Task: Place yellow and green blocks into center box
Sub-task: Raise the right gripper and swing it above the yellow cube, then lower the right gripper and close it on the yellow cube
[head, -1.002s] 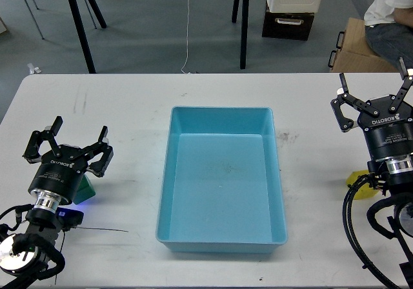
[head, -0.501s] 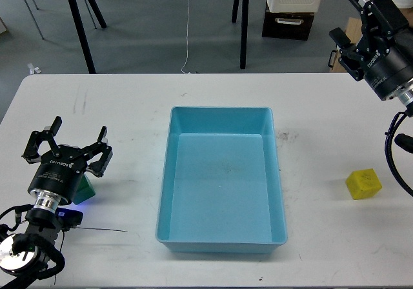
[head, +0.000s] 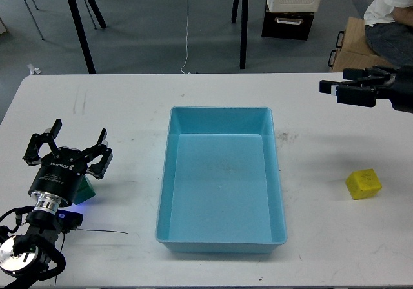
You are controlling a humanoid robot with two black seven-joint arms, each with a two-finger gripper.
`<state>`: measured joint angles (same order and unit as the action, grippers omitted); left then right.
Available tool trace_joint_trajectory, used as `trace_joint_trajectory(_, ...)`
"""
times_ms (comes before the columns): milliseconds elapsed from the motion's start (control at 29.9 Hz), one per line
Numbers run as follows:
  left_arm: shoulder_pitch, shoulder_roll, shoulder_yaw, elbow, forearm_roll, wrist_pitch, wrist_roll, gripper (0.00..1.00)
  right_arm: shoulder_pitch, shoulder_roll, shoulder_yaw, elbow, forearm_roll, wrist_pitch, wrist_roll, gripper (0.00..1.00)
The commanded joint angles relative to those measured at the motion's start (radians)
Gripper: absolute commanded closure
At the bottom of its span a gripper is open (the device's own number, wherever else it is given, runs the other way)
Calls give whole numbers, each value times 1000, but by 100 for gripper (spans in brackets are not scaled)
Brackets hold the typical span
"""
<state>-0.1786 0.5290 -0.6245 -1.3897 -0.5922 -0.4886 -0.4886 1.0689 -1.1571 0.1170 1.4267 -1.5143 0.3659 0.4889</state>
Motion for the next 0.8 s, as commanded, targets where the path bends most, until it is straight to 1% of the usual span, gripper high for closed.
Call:
trace_joint_trajectory(0, -1, -15, 3, 12, 2, 0, 0, 0, -32, -82, -37, 75, 8, 77, 0, 5)
trace_joint_trajectory(200, -1, -23, 8, 15, 2, 0, 0, 0, -130, -89, -77, 78, 5, 76, 0, 5)
trace_joint_trajectory(234, -1, -23, 8, 15, 2, 0, 0, 0, -141, -87, -76, 77, 3, 74, -10, 5)
trace_joint_trajectory(468, -2, -23, 8, 15, 2, 0, 0, 0, -149, -67, -80, 66, -6, 82, -133, 5)
trace_joint_trajectory(568, -1, -23, 8, 15, 2, 0, 0, 0, -150, -50, -82, 64, -7, 91, -171, 4)
trace_joint_trajectory(635, -1, -24, 8, 15, 2, 0, 0, 0, -147, -29, -82, 58, -9, 119, -197, 4)
trace_joint_trajectory(768, -2, -34, 9, 15, 2, 0, 0, 0, -139, -9, -80, 37, -6, 123, -251, 4)
